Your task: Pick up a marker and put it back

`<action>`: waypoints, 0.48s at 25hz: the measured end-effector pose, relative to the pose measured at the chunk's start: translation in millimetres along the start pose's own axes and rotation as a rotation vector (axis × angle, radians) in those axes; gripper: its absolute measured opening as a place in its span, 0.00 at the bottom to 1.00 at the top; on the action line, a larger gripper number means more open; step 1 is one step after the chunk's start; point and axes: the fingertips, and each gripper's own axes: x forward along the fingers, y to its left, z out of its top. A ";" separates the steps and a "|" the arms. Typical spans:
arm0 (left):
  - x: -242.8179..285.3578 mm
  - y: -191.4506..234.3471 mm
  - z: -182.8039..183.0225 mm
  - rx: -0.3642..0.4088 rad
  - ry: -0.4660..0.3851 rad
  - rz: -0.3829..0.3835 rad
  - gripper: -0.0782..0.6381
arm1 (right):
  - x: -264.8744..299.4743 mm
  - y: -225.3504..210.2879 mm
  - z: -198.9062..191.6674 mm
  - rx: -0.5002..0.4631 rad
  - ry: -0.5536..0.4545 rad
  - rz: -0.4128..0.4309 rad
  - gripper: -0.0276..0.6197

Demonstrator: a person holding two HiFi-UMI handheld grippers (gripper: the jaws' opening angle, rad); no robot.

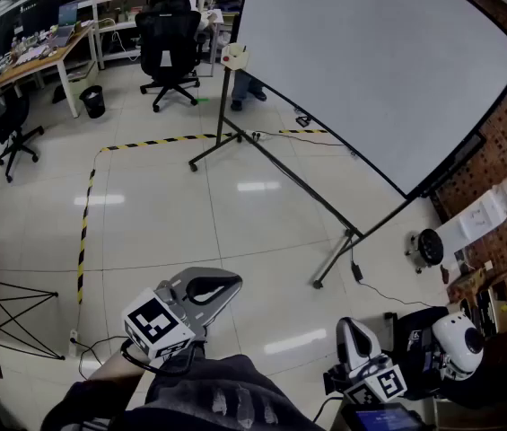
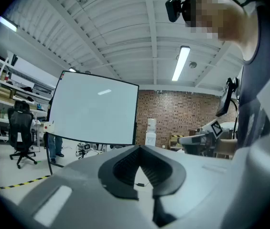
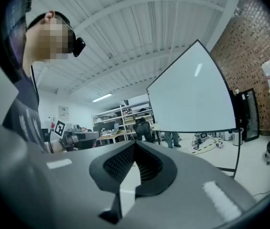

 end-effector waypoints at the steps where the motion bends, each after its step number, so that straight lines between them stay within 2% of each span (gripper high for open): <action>1: -4.0 18.3 3.5 0.004 -0.004 -0.001 0.12 | 19.3 3.5 3.2 -0.004 -0.009 0.004 0.05; 6: -15.9 100.4 21.2 0.019 -0.028 0.001 0.12 | 105.6 18.2 19.4 -0.025 -0.044 0.029 0.05; 12: -6.9 166.2 35.9 0.017 -0.052 0.026 0.12 | 178.9 6.4 19.9 -0.018 0.020 0.065 0.05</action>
